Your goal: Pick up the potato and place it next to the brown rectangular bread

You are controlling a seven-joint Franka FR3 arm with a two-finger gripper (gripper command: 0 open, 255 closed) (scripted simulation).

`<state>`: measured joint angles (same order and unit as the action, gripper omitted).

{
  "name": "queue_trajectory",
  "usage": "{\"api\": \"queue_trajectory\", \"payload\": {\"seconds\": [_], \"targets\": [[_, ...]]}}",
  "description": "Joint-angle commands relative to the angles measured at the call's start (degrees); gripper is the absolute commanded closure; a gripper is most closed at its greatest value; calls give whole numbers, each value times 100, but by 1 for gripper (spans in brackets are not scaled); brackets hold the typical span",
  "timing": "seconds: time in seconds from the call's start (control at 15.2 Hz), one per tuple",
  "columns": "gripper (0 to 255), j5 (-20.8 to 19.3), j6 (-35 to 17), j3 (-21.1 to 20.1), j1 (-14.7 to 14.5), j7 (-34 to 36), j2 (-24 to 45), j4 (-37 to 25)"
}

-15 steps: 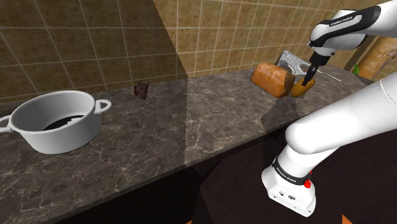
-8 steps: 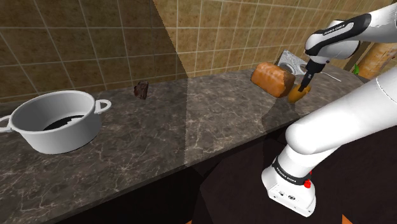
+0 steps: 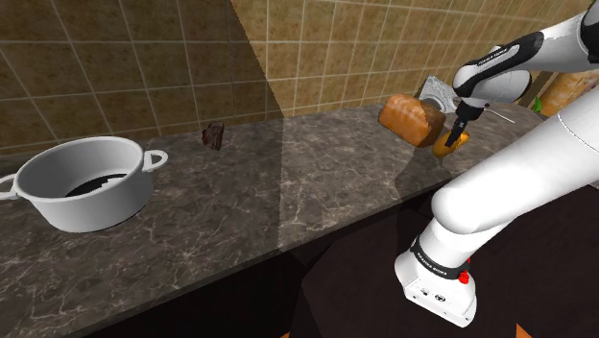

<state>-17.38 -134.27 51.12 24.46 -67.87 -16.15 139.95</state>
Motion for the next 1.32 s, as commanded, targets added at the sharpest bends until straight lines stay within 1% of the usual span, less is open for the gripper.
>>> {"api": "queue_trajectory", "payload": {"seconds": [0.0, 0.2, 0.73, 0.79, 1.12, 1.25], "targets": [[255, 88, -195, 101, -63, -68, 164, 94], [255, 240, -474, 236, -157, -185, 380, 193], [255, 239, -474, 237, -158, -185, 380, 193], [0, 233, -476, 229, -157, -173, 375, 201], [0, 239, -474, 237, -158, -185, 380, 193], [0, -51, 10, -9, 12, 41, -35, 60]]}}
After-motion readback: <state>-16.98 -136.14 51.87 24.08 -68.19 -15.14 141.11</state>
